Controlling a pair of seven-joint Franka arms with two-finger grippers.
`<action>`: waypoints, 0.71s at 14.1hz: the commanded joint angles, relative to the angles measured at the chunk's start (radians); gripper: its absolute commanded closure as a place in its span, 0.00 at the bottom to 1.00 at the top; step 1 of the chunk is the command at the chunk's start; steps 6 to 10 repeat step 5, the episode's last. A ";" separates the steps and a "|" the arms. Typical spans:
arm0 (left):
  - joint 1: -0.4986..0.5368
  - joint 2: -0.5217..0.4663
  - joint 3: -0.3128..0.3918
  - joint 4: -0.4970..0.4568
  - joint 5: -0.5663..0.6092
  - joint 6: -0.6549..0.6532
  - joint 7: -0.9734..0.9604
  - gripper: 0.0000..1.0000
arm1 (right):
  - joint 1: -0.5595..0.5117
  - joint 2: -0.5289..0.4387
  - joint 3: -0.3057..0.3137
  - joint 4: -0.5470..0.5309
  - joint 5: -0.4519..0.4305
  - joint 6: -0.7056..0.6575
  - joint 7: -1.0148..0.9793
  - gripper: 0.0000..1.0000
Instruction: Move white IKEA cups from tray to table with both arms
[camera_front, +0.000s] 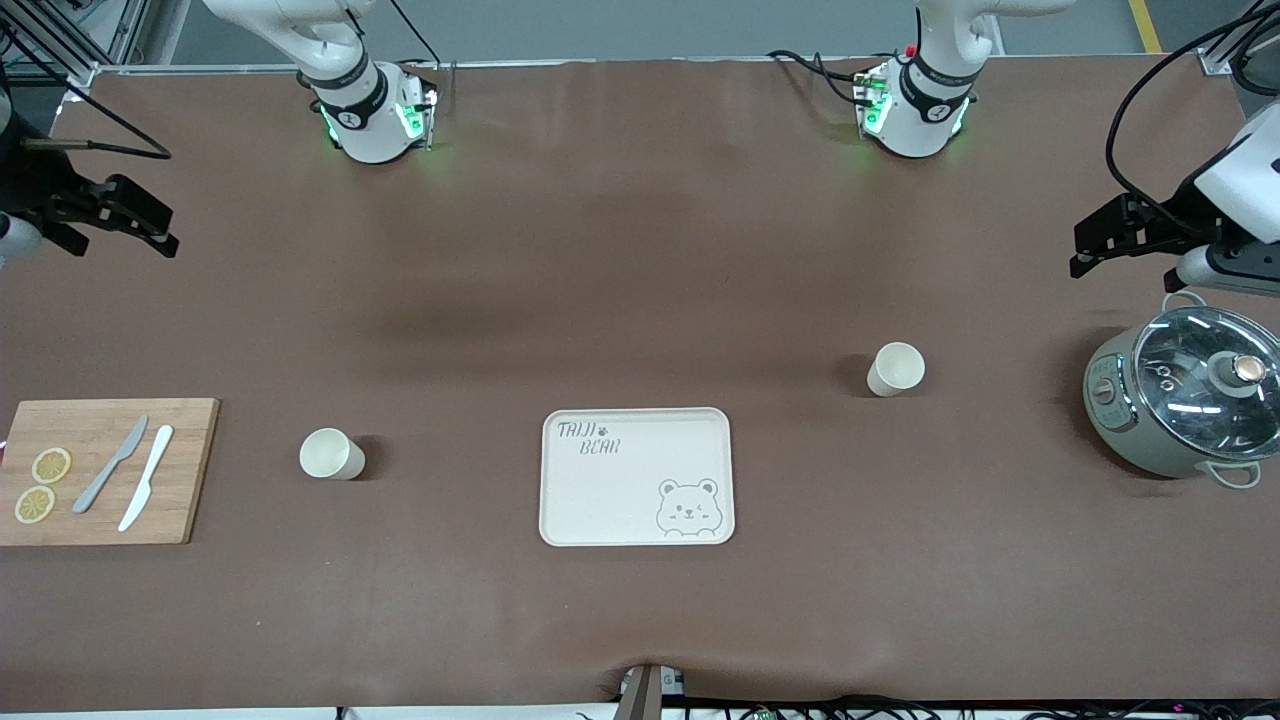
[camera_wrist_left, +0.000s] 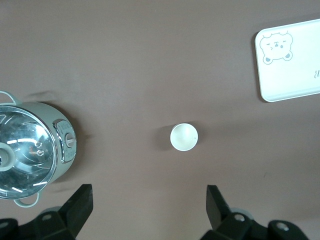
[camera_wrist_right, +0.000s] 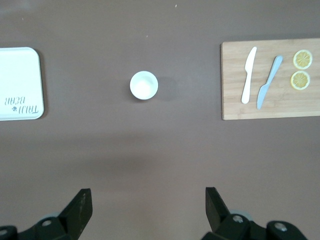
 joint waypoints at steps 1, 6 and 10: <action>0.001 -0.018 0.000 -0.017 0.012 0.003 0.018 0.00 | -0.030 0.001 0.009 0.040 -0.011 -0.029 -0.003 0.00; 0.000 -0.015 0.000 -0.019 0.020 0.003 0.016 0.00 | -0.036 0.009 0.009 0.040 -0.009 -0.019 -0.004 0.00; 0.000 -0.015 0.000 -0.019 0.020 0.003 0.016 0.00 | -0.036 0.009 0.009 0.040 -0.009 -0.019 -0.004 0.00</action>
